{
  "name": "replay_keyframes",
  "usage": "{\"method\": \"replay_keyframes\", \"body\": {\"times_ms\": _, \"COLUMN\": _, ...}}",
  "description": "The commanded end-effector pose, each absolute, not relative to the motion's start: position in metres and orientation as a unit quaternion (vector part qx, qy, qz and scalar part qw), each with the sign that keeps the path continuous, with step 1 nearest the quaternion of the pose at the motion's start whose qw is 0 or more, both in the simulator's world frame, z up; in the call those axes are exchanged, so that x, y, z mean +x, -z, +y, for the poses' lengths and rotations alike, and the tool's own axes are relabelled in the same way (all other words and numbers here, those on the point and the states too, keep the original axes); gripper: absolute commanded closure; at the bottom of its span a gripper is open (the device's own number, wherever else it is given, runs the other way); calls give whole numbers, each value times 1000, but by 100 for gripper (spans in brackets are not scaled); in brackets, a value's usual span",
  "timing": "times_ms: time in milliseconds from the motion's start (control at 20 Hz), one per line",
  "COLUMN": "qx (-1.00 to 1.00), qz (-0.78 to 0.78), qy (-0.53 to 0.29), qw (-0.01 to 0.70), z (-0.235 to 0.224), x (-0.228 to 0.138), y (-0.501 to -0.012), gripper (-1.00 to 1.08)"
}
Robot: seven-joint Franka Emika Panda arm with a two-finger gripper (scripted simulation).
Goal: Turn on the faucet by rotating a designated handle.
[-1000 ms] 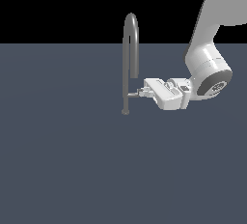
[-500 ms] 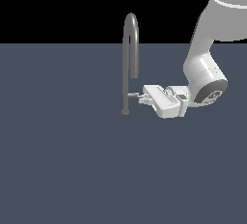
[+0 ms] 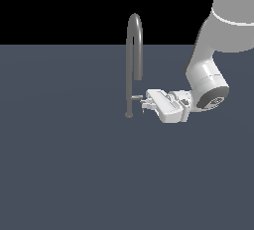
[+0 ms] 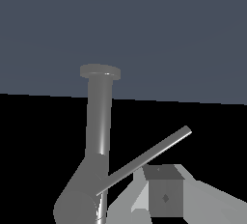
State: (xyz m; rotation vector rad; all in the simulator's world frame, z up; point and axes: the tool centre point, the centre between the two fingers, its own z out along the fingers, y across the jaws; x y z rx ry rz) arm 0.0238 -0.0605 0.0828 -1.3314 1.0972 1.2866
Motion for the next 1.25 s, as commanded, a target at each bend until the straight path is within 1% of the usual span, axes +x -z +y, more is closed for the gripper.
{"method": "replay_keyframes", "body": {"times_ms": 0, "qx": -534, "qz": 463, "qy": -530, "qw": 468, "z": -61, "x": 20, "y": -54, "gripper": 108}}
{"method": "replay_keyframes", "body": {"times_ms": 150, "qx": -533, "qz": 465, "qy": -531, "qw": 467, "z": -61, "x": 21, "y": -47, "gripper": 108}}
{"method": "replay_keyframes", "body": {"times_ms": 200, "qx": -545, "qz": 448, "qy": -525, "qw": 476, "z": -60, "x": 30, "y": -76, "gripper": 108}}
{"method": "replay_keyframes", "body": {"times_ms": 1200, "qx": -533, "qz": 465, "qy": -531, "qw": 467, "z": -57, "x": 50, "y": -30, "gripper": 108}}
